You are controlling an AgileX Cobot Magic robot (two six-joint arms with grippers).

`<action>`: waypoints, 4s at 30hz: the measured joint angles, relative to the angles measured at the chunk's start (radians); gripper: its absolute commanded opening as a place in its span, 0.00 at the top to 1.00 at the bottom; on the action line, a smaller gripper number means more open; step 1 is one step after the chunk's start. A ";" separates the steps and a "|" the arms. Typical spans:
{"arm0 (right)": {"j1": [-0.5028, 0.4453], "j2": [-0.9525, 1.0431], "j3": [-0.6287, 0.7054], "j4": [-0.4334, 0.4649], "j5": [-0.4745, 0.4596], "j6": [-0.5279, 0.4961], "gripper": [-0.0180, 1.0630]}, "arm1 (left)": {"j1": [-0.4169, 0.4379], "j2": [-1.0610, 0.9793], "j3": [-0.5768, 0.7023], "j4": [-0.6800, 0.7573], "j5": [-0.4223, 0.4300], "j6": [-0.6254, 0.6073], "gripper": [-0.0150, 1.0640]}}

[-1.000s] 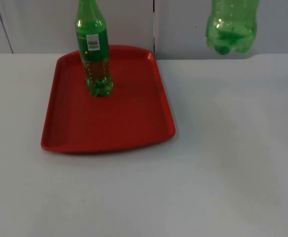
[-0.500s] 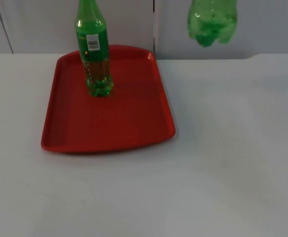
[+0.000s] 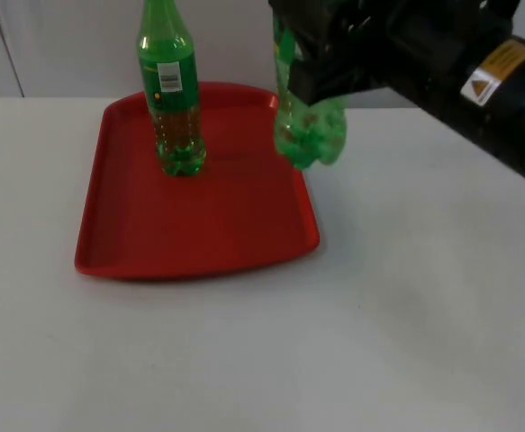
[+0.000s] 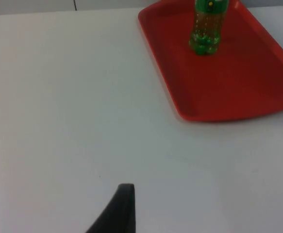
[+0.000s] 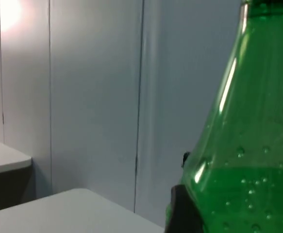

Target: Place the bottle upright on the tray.

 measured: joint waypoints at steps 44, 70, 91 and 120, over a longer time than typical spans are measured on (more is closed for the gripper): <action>0.000 0.643 -0.653 -0.069 -0.014 0.119 0.98 | 0.000 0.000 0.000 0.000 0.000 0.000 0.01; 0.000 0.651 -0.659 -0.079 0.003 0.105 0.47 | 0.000 0.000 0.000 0.000 0.000 0.000 0.01; 0.000 0.651 -0.630 -0.079 0.003 0.070 0.01 | 0.000 0.000 0.000 0.000 0.000 0.000 0.01; 0.000 0.224 -0.033 -0.025 0.309 -0.042 0.01 | 0.000 0.000 0.000 0.000 0.000 0.000 0.01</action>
